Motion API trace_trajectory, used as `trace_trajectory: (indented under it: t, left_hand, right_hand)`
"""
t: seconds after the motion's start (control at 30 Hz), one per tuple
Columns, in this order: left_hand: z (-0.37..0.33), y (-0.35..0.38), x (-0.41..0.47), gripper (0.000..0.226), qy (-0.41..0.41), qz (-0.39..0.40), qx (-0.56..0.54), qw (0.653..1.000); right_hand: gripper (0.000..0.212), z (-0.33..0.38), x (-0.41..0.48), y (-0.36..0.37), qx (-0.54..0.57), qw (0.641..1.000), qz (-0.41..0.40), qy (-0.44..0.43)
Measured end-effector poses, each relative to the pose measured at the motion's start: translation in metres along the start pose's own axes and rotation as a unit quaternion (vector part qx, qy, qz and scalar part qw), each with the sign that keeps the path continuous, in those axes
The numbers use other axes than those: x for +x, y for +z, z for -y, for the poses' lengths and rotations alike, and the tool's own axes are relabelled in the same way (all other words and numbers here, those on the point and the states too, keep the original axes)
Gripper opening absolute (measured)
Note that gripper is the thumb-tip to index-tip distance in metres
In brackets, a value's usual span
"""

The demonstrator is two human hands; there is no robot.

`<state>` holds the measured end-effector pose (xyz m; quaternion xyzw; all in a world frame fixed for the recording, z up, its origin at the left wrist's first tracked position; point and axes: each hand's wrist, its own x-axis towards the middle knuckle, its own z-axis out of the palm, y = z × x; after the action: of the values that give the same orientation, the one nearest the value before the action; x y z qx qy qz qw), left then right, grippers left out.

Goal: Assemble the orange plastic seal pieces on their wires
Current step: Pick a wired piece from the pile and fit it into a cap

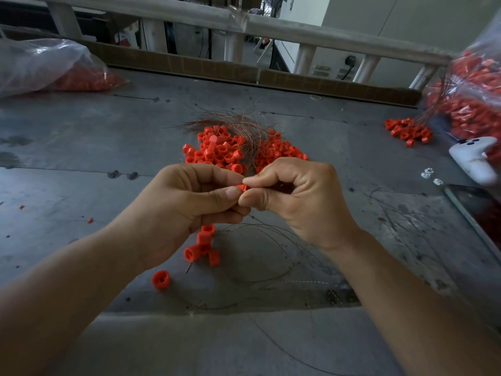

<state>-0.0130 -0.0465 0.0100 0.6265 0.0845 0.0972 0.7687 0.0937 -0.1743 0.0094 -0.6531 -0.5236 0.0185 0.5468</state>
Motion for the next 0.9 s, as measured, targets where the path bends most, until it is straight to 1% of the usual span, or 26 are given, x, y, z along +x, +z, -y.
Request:
trace_trajectory:
  t: [0.07,0.2,0.3,0.33,0.43,0.57,0.63,0.67,0.7,0.77,0.8,0.87,0.9]
  left_hand:
    - [-0.001,-0.001,0.0,0.019,-0.003,0.01,-0.003,1.0]
    - [-0.001,-0.004,-0.002,0.018,-0.006,0.041,-0.02,0.999]
    - [-0.001,-0.007,-0.002,0.035,-0.005,0.061,-0.037,0.997]
    - [-0.001,-0.007,-0.002,0.036,-0.005,0.059,-0.036,0.998]
    - [-0.001,-0.006,-0.001,0.015,-0.006,0.038,-0.018,0.999]
    - [-0.001,-0.005,0.0,0.013,-0.007,0.037,0.0,0.999]
    - [-0.001,-0.008,0.0,0.011,-0.011,0.055,-0.011,0.998]
    - [-0.002,-0.009,0.0,0.016,-0.013,0.068,-0.022,0.997]
    - [-0.003,-0.011,0.0,0.028,-0.016,0.081,-0.034,0.996]
    - [-0.002,-0.013,0.001,0.047,-0.027,0.09,-0.048,0.994]
    - [-0.002,-0.013,0.0,0.051,-0.03,0.089,-0.052,0.994]
    - [-0.002,-0.012,0.0,0.051,-0.029,0.089,-0.071,0.993]
    - [-0.003,-0.011,0.0,0.049,-0.023,0.09,-0.08,0.992]
  right_hand:
    - [0.018,0.0,0.0,0.0,0.02,1.0,0.011,0.007]
    - [0.02,0.001,0.0,0.0,0.033,0.999,0.013,-0.006]
    - [0.021,0.001,-0.001,0.002,0.027,0.999,-0.005,-0.033]
    - [0.022,0.001,-0.001,0.002,0.025,0.999,-0.005,-0.037]
    - [0.02,0.002,-0.001,0.001,0.023,0.999,0.016,-0.023]
    - [0.021,0.004,-0.001,0.0,0.037,0.998,0.042,0.008]
    - [0.024,0.005,0.0,-0.001,0.046,0.997,0.057,0.022]
    - [0.027,0.006,0.0,-0.001,0.035,0.997,0.068,0.024]
    - [0.031,0.006,0.001,-0.001,0.016,0.997,0.078,0.022]
    - [0.03,0.008,0.002,-0.002,-0.02,0.995,0.098,0.01]
    - [0.025,0.008,0.002,-0.002,-0.031,0.994,0.104,0.004]
    - [0.017,0.01,0.002,-0.001,-0.045,0.993,0.109,-0.006]
    - [0.023,0.01,0.002,-0.001,-0.055,0.993,0.104,-0.008]
